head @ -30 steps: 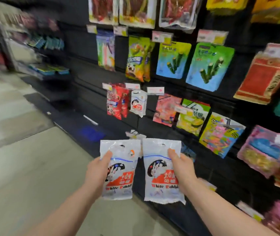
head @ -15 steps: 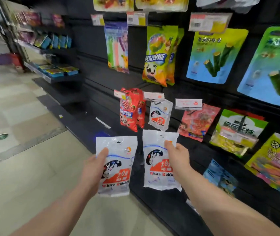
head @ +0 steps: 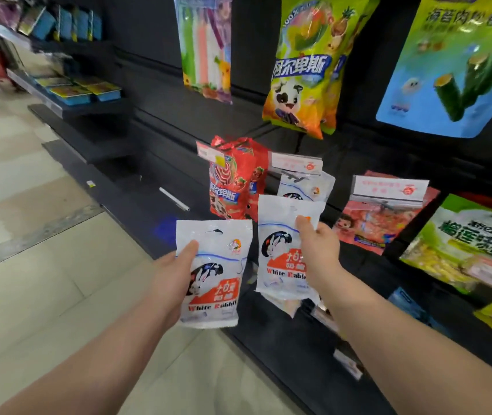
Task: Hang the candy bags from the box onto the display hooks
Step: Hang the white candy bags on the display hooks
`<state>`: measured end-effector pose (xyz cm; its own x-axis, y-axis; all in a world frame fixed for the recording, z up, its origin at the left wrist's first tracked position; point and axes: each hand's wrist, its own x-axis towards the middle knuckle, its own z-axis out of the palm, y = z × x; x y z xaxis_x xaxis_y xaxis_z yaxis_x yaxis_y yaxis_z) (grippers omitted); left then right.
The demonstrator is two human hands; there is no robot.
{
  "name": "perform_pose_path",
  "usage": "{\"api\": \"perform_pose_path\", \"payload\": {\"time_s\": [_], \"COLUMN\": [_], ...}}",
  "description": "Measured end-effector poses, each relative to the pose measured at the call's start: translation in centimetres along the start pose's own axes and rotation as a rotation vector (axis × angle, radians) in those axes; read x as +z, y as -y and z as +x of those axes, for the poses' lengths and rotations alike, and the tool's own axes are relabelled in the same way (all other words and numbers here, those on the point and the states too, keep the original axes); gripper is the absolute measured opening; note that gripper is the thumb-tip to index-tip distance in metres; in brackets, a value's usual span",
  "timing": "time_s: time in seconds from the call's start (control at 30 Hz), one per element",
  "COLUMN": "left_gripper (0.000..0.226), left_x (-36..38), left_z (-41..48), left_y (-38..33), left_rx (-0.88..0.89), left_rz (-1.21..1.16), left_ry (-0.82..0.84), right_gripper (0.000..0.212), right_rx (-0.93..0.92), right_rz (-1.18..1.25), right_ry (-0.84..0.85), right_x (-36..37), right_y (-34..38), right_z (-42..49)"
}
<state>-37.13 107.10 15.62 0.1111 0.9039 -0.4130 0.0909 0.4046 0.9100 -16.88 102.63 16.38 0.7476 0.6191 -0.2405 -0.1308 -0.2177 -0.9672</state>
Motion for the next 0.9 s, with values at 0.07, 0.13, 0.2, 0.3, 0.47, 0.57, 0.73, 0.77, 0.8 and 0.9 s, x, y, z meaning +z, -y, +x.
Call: {"api": "perform_pose_path", "payload": {"time_s": [0.07,0.13,0.2,0.3,0.47,0.57,0.73,0.77,0.8,0.9], "left_gripper": [0.032,0.033,0.031,0.028,0.025,0.024,0.022,0.021,0.021,0.022], "left_x": [0.4,0.8,1.3,1.5,1.5,1.7,2.2,2.3,2.4,2.6], "left_z": [2.1,4.2,6.2,9.3,13.2,14.7,15.7,15.7,15.7,15.8], "left_y": [-0.2,-0.5,-0.9,-1.2,-2.1,-2.5,-2.7,-2.7,-2.7,-2.7], "left_rx": [-0.014,-0.008,-0.011,-0.008,-0.005,-0.009,-0.059,-0.064,-0.067,-0.070], "left_rz": [0.009,0.011,0.006,0.013,0.029,0.052,0.069,0.072,0.076,0.091], "left_ry": [0.029,0.055,0.085,0.139,0.236,0.288,0.338,0.344,0.350,0.377], "right_gripper": [0.019,0.019,0.017,0.021,0.029,0.034,0.036,0.035,0.033,0.027], "right_rx": [0.011,0.001,-0.012,-0.029,-0.087,-0.110,-0.101,-0.105,-0.111,-0.134], "right_rz": [0.036,0.053,0.061,0.053,0.055,0.090,0.120,0.101,0.079,0.026], "right_ry": [-0.029,-0.069,-0.112,-0.174,-0.301,-0.375,-0.482,-0.487,-0.488,-0.473], "right_x": [0.8,1.6,2.4,3.8,6.0,6.6,6.2,6.0,5.9,6.1], "right_y": [0.0,-0.2,-0.3,-0.5,-0.3,-0.3,-0.5,-0.4,-0.3,-0.1], "right_z": [1.3,2.7,3.9,5.5,7.3,7.8,8.2,8.2,8.3,8.6]}}
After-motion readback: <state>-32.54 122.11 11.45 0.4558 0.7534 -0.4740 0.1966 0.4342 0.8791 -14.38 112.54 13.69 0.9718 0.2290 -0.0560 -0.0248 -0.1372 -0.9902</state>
